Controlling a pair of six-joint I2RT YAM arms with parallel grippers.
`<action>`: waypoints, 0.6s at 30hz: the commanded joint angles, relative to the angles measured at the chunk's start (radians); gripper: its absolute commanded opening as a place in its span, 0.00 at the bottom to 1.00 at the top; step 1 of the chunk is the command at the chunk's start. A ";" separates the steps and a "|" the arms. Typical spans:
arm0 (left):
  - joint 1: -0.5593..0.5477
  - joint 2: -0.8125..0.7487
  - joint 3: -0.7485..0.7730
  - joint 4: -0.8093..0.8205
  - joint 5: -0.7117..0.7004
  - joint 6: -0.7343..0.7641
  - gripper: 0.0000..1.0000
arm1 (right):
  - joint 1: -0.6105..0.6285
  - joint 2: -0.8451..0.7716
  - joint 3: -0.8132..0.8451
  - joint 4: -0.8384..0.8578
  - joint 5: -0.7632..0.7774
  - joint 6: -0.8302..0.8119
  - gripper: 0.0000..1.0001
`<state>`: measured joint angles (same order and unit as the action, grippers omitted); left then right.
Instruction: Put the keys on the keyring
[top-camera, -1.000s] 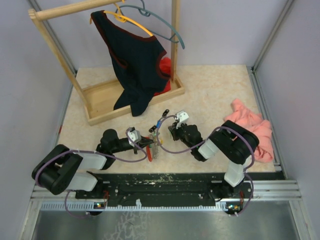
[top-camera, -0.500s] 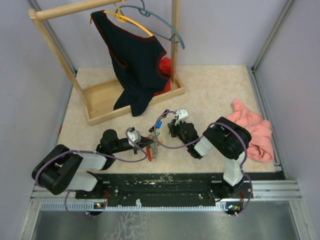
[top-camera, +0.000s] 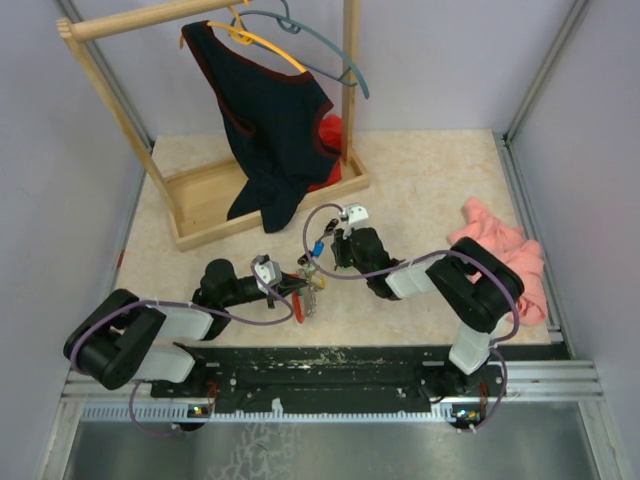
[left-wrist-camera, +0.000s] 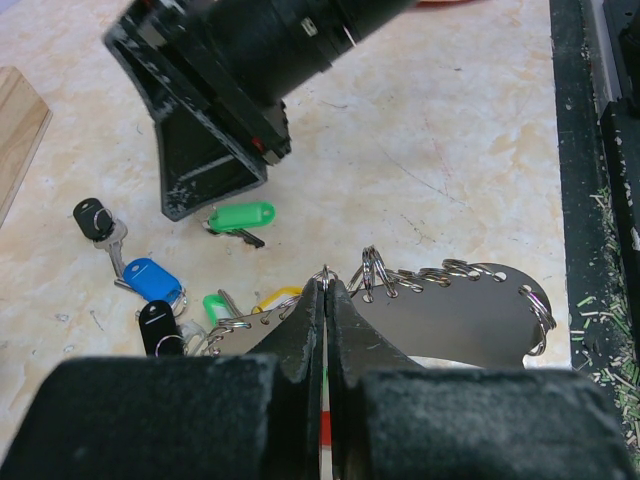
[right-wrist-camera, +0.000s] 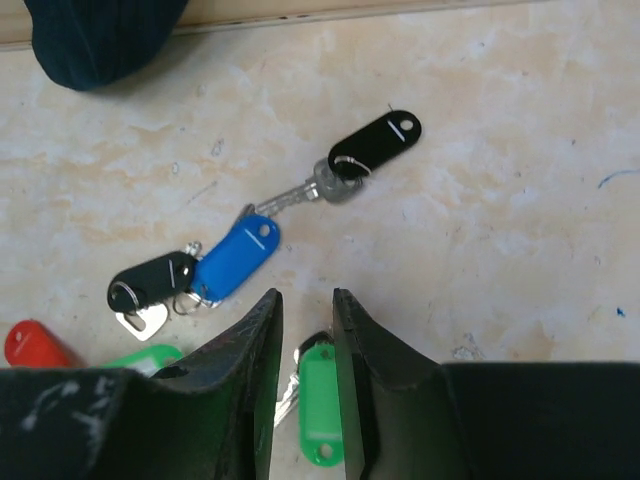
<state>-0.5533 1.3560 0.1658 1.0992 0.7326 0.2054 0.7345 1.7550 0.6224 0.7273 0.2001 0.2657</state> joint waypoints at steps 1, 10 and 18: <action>0.007 -0.006 -0.003 0.048 0.007 -0.009 0.01 | -0.016 -0.084 0.137 -0.319 -0.014 -0.009 0.28; 0.009 -0.018 -0.006 0.044 0.005 -0.009 0.01 | -0.066 -0.060 0.422 -0.857 -0.133 -0.082 0.29; 0.009 -0.016 -0.005 0.040 0.008 -0.009 0.01 | -0.164 0.045 0.615 -1.065 -0.381 -0.107 0.29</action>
<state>-0.5514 1.3556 0.1654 1.0992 0.7326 0.2054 0.5941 1.7451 1.1328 -0.1921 -0.0513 0.1867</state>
